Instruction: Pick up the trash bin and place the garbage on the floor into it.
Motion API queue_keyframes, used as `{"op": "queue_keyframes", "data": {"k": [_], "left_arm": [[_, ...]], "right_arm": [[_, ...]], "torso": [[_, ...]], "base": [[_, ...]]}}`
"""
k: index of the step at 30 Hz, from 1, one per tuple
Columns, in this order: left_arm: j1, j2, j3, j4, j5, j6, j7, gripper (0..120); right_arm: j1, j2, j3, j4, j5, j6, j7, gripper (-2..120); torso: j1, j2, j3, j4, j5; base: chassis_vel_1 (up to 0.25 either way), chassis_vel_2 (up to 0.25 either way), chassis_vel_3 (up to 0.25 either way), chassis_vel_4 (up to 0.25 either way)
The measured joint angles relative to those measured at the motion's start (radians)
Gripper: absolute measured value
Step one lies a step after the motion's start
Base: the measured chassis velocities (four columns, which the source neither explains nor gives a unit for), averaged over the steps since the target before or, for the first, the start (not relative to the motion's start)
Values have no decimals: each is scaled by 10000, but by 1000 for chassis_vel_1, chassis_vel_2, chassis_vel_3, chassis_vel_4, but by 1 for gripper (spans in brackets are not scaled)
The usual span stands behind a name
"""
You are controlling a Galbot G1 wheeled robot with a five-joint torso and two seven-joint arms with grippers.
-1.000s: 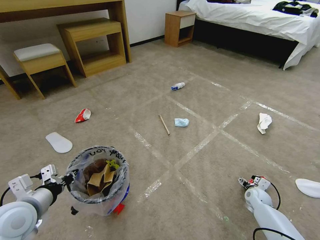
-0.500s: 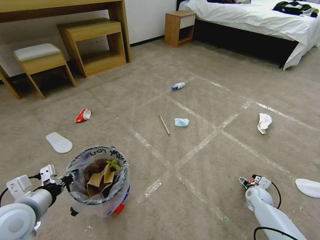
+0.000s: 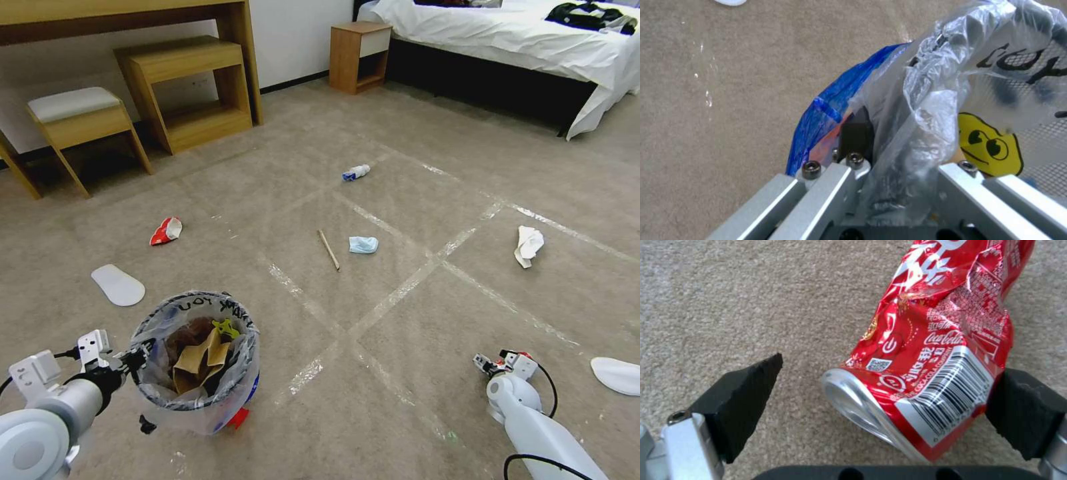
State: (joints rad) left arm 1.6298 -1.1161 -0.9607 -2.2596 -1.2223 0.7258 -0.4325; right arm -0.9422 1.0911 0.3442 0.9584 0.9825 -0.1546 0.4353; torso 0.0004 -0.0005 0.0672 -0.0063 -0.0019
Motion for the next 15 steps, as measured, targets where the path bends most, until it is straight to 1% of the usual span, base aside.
{"op": "queue_keyframes", "data": {"k": [15], "left_arm": [[49, -21, 46, -1, 77, -2, -3, 0]], "right_arm": [[452, 191, 9, -322, 344, -7, -2, 100]], "torso": [[0, 0, 0, -1, -1]], "base": [[0, 0, 0, 0]]}}
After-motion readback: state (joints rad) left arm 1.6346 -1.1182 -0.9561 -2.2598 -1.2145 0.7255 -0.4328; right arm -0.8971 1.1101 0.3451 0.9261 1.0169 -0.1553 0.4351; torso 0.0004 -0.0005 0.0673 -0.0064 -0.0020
